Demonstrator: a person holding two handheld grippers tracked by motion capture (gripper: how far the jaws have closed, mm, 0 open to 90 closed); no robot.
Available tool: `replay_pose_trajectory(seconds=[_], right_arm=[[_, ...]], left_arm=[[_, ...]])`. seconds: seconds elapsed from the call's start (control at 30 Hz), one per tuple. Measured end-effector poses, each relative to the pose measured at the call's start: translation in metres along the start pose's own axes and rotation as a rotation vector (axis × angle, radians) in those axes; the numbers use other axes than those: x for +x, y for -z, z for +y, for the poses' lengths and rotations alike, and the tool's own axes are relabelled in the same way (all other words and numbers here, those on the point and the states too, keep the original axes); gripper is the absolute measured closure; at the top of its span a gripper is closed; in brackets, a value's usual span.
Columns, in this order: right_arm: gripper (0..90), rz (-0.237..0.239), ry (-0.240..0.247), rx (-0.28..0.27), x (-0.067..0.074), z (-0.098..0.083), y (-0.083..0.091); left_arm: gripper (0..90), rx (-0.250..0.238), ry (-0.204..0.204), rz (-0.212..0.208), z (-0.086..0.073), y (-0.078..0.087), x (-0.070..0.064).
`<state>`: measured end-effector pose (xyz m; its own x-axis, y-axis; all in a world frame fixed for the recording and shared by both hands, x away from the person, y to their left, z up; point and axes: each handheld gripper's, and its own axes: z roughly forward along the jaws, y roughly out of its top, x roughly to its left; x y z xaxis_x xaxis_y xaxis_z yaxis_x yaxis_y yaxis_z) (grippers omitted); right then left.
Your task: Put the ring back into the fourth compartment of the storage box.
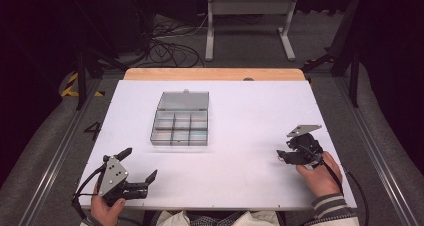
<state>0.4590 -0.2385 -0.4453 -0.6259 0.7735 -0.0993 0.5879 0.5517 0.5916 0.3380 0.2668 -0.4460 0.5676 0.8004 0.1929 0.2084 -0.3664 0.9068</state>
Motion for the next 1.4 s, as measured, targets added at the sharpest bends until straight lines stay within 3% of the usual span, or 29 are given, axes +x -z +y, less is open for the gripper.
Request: replay_pose_trajectory(seconds=[0.6, 1.0, 1.4], right_arm=[[61.7, 0.024, -0.043, 0.122, -0.004, 0.000, -0.016], [69.2, 0.014, -0.046, 0.169, -0.003, 0.001, -0.022], [82.3, 0.021, -0.108, 0.179, -0.002, 0.001, -0.024]], left_arm=[[2.9, 0.013, -0.011, -0.003, 0.000, -0.002, 0.000], [3.0, 0.013, -0.012, -0.001, 0.000, -0.002, 0.000], [3.0, 0.012, -0.011, -0.003, 0.000, -0.001, 0.000]])
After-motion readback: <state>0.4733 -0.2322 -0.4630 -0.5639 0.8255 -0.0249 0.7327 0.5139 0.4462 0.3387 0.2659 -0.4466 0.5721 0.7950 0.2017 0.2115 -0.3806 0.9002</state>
